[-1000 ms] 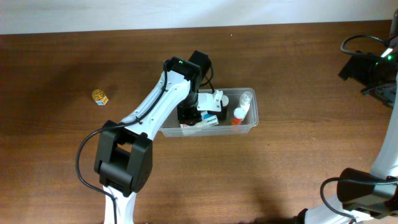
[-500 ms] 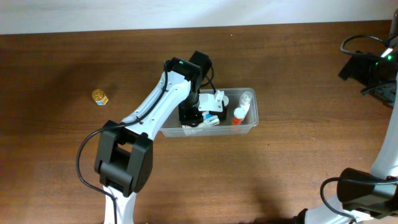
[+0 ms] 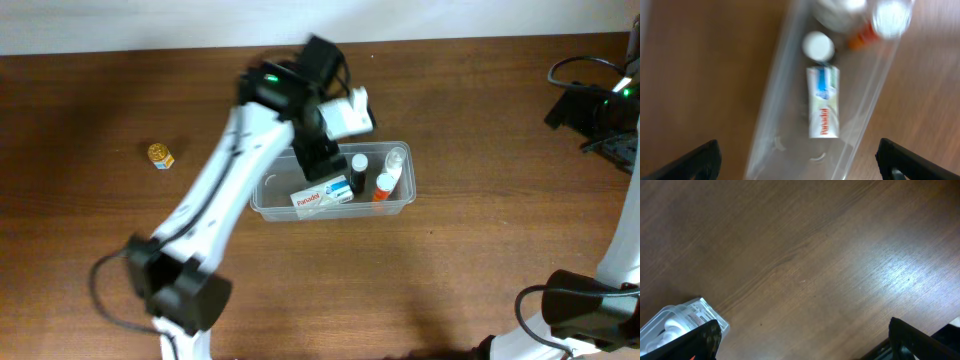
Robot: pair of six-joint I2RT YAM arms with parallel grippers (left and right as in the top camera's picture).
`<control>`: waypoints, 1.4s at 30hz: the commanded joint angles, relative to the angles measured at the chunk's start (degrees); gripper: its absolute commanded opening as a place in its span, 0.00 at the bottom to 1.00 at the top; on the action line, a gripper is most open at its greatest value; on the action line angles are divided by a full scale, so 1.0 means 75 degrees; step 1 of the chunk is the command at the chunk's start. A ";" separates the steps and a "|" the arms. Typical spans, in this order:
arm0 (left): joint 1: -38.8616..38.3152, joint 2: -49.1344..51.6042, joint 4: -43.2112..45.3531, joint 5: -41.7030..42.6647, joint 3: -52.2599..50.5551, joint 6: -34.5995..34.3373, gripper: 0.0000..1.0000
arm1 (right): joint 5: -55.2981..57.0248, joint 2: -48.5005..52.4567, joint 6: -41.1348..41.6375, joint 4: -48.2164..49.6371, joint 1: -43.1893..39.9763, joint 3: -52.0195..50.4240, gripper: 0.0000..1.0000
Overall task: Pack container
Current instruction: 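Raise the left gripper out of the container and retract left, then move the left gripper over the small amber jar and descend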
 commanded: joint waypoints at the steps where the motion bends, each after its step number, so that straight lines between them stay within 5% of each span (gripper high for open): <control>1: 0.0694 -0.0889 -0.0070 0.0044 0.0571 -0.1457 0.99 | 0.0090 -0.0157 0.0009 -0.0020 -0.0041 0.0114 0.98; 3: 0.1271 -0.1084 0.0041 -0.0283 0.0624 -0.2372 1.00 | 0.0090 -0.0157 0.0009 -0.0020 -0.0041 0.0114 0.98; 6: 0.2955 -0.1142 0.0064 -0.1411 0.0615 -0.4995 0.99 | 0.0090 -0.0157 0.0009 -0.0020 -0.0041 0.0114 0.98; 9: 0.4112 -0.0938 0.0076 -0.1081 0.0530 -0.5368 0.99 | 0.0090 -0.0157 0.0009 -0.0020 -0.0041 0.0114 0.98; 17: 0.5473 0.0478 -0.0047 -0.0726 0.0478 -0.5377 0.99 | 0.0090 -0.0157 0.0009 -0.0020 -0.0041 0.0114 0.99; 27: 0.5534 0.2372 0.0589 -0.0953 0.0478 -0.5362 0.99 | 0.0090 -0.0157 0.0009 -0.0020 -0.0041 0.0114 0.98; 42: 0.5537 0.3611 0.0361 -0.0935 0.0478 -0.3745 0.99 | 0.0090 -0.0157 0.0009 -0.0020 -0.0041 0.0114 0.98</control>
